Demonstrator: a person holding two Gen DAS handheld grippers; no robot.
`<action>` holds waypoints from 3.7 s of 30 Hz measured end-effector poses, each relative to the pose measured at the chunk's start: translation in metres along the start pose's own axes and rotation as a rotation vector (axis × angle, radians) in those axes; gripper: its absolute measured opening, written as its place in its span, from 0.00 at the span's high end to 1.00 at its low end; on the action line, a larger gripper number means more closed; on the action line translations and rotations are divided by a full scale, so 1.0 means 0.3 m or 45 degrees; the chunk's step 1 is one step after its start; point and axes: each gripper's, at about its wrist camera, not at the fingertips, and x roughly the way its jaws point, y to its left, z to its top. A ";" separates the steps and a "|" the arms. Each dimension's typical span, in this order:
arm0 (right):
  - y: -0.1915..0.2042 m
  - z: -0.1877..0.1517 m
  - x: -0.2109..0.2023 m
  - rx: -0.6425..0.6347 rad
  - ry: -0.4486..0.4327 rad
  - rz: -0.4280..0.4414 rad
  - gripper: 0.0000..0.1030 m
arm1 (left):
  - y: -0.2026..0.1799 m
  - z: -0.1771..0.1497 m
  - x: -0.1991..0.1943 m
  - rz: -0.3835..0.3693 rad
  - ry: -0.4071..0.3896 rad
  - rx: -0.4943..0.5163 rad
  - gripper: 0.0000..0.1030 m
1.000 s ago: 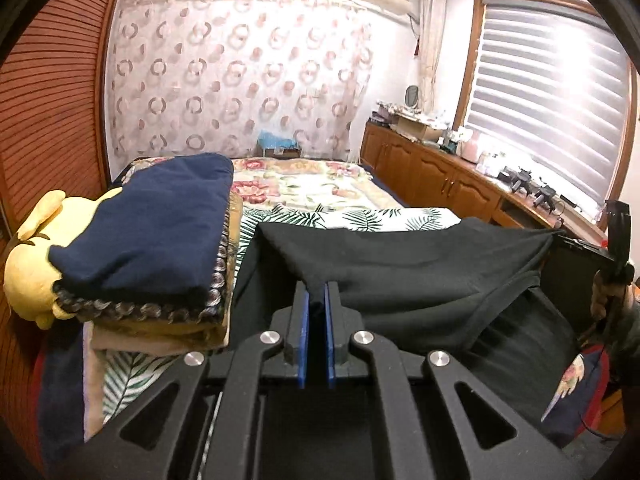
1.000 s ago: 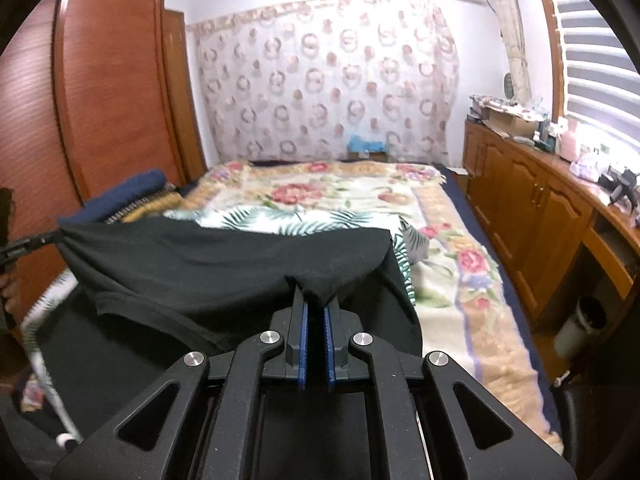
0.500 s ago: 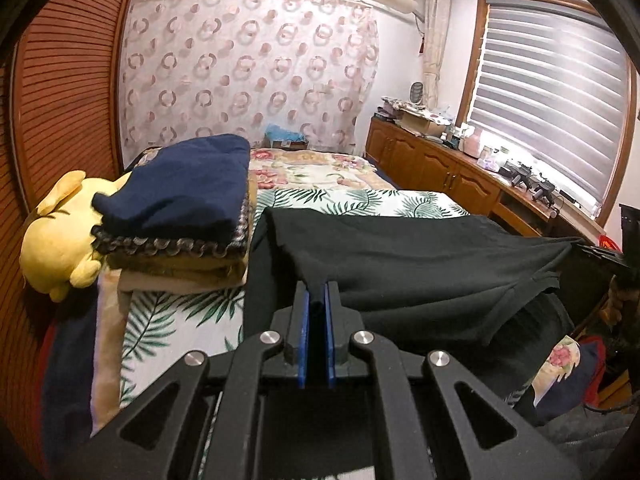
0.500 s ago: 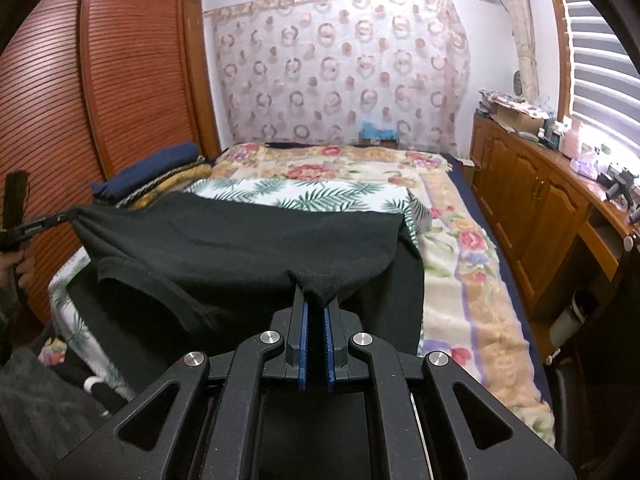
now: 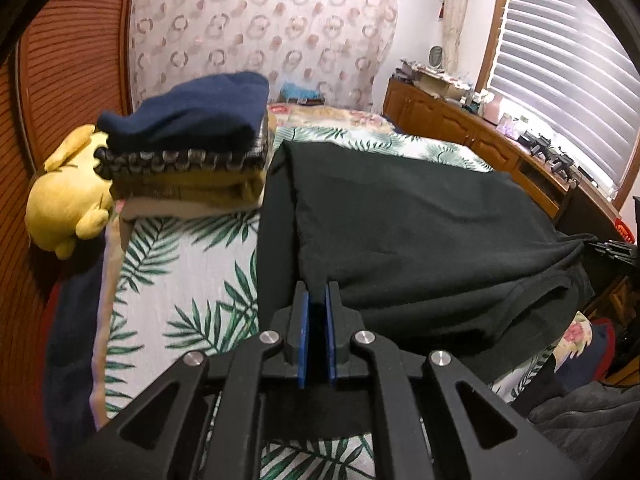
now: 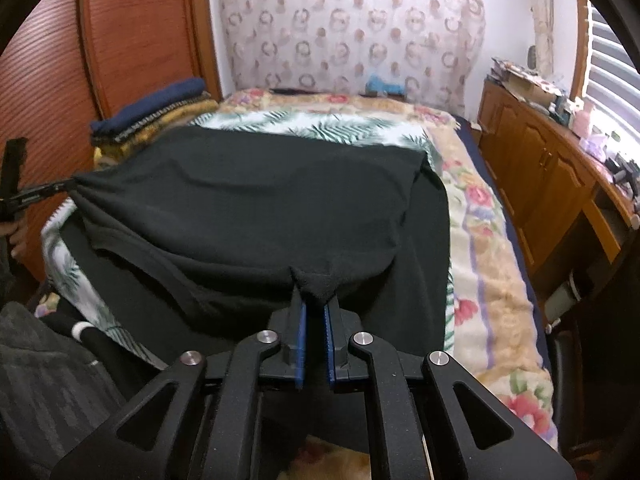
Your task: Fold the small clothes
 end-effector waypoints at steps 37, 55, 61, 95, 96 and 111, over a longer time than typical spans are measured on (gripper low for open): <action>0.259 0.219 0.381 -0.125 0.033 0.069 0.62 | 0.095 -0.033 0.052 0.142 0.076 -0.059 0.42; 0.282 0.176 0.429 -0.132 0.056 0.042 0.53 | 0.084 -0.041 0.128 0.148 0.121 -0.076 0.42; 0.274 0.178 0.432 -0.123 0.060 0.057 0.53 | 0.085 -0.042 0.127 0.159 0.110 -0.078 0.42; 0.274 0.175 0.432 -0.123 0.057 0.059 0.52 | -0.046 -0.032 0.071 0.036 -0.002 0.048 0.96; 0.274 0.175 0.432 -0.123 0.057 0.058 0.52 | -0.055 -0.017 0.059 0.021 -0.025 0.051 0.96; 0.234 0.163 0.337 -0.094 0.017 0.039 0.50 | -0.323 0.262 0.050 -0.228 -0.195 0.229 0.97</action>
